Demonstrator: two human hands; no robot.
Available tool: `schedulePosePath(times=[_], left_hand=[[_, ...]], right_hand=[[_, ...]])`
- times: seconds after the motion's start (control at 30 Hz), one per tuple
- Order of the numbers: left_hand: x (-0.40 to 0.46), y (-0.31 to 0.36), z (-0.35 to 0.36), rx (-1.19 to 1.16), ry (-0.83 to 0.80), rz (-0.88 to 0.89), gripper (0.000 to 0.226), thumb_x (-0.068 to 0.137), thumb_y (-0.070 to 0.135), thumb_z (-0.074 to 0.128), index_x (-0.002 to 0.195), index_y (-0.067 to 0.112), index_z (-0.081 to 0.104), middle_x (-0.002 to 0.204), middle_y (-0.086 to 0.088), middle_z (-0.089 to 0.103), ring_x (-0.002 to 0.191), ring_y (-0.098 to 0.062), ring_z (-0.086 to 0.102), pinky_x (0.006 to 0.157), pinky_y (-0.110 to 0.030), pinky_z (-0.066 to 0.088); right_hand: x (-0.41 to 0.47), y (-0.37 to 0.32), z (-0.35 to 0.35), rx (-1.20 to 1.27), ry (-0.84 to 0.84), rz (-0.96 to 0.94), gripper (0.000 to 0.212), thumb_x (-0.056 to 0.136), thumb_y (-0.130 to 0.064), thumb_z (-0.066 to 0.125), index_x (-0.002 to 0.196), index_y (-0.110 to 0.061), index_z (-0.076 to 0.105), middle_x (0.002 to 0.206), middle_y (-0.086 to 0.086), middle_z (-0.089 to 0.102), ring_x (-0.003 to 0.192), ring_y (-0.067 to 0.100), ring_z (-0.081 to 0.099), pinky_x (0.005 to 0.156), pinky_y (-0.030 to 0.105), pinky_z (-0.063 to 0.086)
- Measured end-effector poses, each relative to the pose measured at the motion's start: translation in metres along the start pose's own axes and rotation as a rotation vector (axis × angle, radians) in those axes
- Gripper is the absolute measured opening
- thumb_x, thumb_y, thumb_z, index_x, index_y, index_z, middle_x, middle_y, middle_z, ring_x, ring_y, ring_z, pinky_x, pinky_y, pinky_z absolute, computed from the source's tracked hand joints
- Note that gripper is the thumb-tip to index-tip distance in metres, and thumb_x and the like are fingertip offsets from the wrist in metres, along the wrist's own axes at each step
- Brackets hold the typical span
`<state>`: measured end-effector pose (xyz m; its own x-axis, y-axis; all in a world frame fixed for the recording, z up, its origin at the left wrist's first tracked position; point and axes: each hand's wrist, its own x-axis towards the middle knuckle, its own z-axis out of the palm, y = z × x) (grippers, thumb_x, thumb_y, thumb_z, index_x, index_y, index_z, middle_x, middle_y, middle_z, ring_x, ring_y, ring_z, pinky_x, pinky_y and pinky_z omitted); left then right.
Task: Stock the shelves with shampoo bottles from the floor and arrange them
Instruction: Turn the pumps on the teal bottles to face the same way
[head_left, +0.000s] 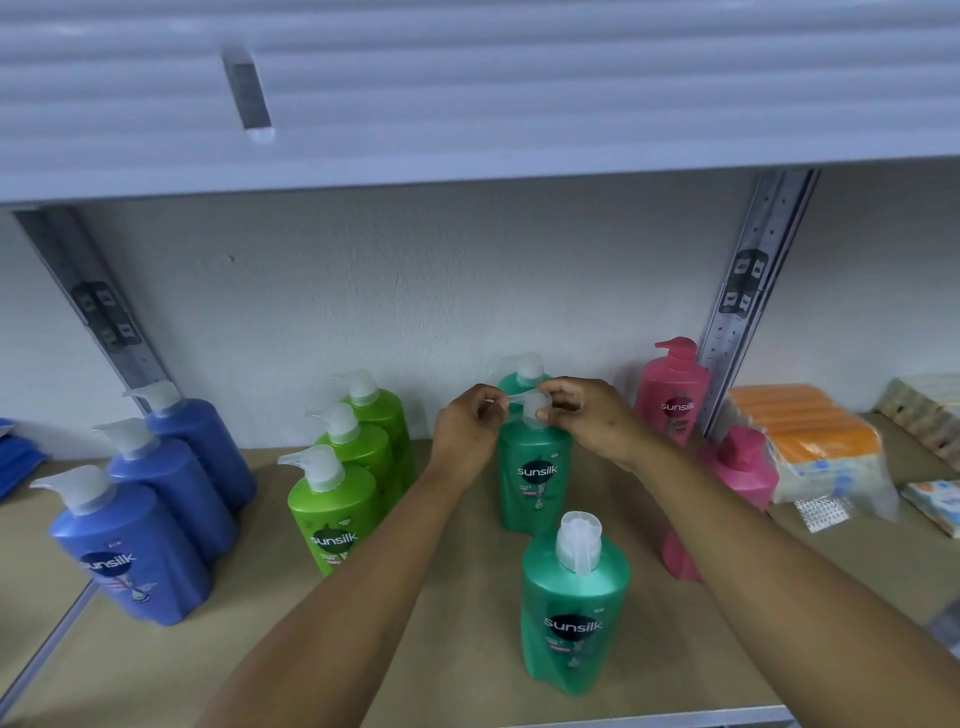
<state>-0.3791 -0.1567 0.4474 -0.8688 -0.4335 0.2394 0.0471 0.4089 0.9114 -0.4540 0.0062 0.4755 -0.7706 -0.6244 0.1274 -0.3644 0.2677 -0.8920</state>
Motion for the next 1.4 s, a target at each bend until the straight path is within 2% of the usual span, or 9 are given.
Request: schedulePosePath(times=[0.2, 0.33, 0.43, 0.57, 0.77, 1.07, 1.13, 1.23, 1.4], left_hand=[[-0.007, -0.002, 0.001, -0.028, -0.003, 0.022, 0.009, 0.093, 0.019, 0.058, 0.1, 0.015, 0.062, 0.088, 0.006, 0.066, 0.081, -0.011, 0.062, 0.073, -0.022, 0.051], [-0.026, -0.016, 0.005, -0.005, -0.112, 0.033, 0.035, 0.087, 0.018, 0.066, 0.118, 0.016, 0.051, 0.106, 0.004, 0.062, 0.099, -0.012, 0.061, 0.086, -0.02, 0.049], [-0.036, -0.03, 0.009, 0.021, -0.216, -0.001, 0.046, 0.088, 0.019, 0.065, 0.128, 0.018, 0.042, 0.112, 0.008, 0.058, 0.103, -0.009, 0.059, 0.081, -0.011, 0.045], [-0.036, -0.038, 0.013, 0.013, -0.215, -0.027, 0.045, 0.092, 0.02, 0.06, 0.132, 0.014, 0.041, 0.117, 0.005, 0.059, 0.105, -0.01, 0.059, 0.077, -0.006, 0.046], [-0.032, -0.036, 0.011, 0.0, -0.216, -0.032, 0.046, 0.092, 0.024, 0.06, 0.133, 0.015, 0.042, 0.12, 0.002, 0.059, 0.104, -0.008, 0.059, 0.075, -0.004, 0.046], [-0.037, -0.028, 0.011, 0.019, -0.22, -0.046, 0.049, 0.09, 0.02, 0.061, 0.134, 0.017, 0.04, 0.129, -0.003, 0.058, 0.112, -0.012, 0.057, 0.085, -0.013, 0.05], [-0.044, -0.022, 0.009, 0.046, -0.206, -0.015, 0.056, 0.085, 0.032, 0.062, 0.134, 0.022, 0.039, 0.131, 0.001, 0.057, 0.117, -0.014, 0.057, 0.095, -0.031, 0.049], [-0.059, -0.01, 0.003, 0.094, -0.171, 0.055, 0.053, 0.086, 0.031, 0.062, 0.134, 0.019, 0.044, 0.132, 0.002, 0.056, 0.121, -0.014, 0.053, 0.103, -0.034, 0.044], [-0.101, 0.009, -0.012, 0.015, -0.213, 0.048, 0.035, 0.092, 0.015, 0.06, 0.126, 0.018, 0.053, 0.115, 0.014, 0.058, 0.1, 0.02, 0.051, 0.089, -0.003, 0.04]], right_hand=[[-0.003, 0.003, -0.002, -0.013, -0.018, 0.006, 0.031, 0.085, -0.017, 0.07, 0.115, -0.026, 0.063, 0.112, -0.004, 0.069, 0.104, 0.008, 0.063, 0.095, 0.031, 0.05], [-0.01, 0.022, -0.002, -0.065, -0.047, 0.042, 0.061, 0.077, -0.013, 0.077, 0.132, -0.021, 0.051, 0.127, -0.006, 0.06, 0.118, 0.012, 0.056, 0.101, 0.028, 0.043], [-0.017, 0.042, 0.004, -0.068, -0.035, 0.073, 0.068, 0.076, -0.012, 0.078, 0.136, -0.019, 0.047, 0.127, -0.005, 0.06, 0.117, 0.014, 0.058, 0.102, 0.033, 0.046], [-0.02, 0.05, 0.01, -0.056, -0.013, 0.058, 0.066, 0.078, -0.02, 0.077, 0.135, -0.029, 0.046, 0.123, -0.01, 0.062, 0.112, 0.009, 0.06, 0.097, 0.032, 0.049], [-0.018, 0.047, 0.011, -0.051, -0.003, 0.065, 0.064, 0.08, -0.016, 0.075, 0.135, -0.027, 0.046, 0.12, -0.01, 0.061, 0.111, 0.008, 0.06, 0.088, 0.016, 0.048], [-0.028, 0.038, 0.01, -0.077, -0.013, 0.06, 0.063, 0.081, -0.021, 0.074, 0.135, -0.032, 0.045, 0.127, -0.009, 0.059, 0.116, 0.012, 0.058, 0.101, 0.039, 0.048], [-0.036, 0.028, 0.008, -0.07, -0.008, 0.05, 0.057, 0.087, -0.019, 0.068, 0.138, -0.027, 0.044, 0.131, -0.011, 0.055, 0.119, 0.01, 0.054, 0.104, 0.033, 0.043], [-0.058, 0.009, 0.001, -0.085, 0.045, 0.048, 0.049, 0.093, -0.017, 0.06, 0.139, -0.018, 0.045, 0.134, -0.004, 0.051, 0.118, 0.007, 0.05, 0.101, 0.024, 0.039], [-0.11, -0.008, -0.008, -0.023, 0.023, 0.018, 0.039, 0.094, -0.014, 0.056, 0.131, -0.023, 0.052, 0.127, -0.009, 0.057, 0.11, -0.012, 0.053, 0.089, 0.002, 0.039]])
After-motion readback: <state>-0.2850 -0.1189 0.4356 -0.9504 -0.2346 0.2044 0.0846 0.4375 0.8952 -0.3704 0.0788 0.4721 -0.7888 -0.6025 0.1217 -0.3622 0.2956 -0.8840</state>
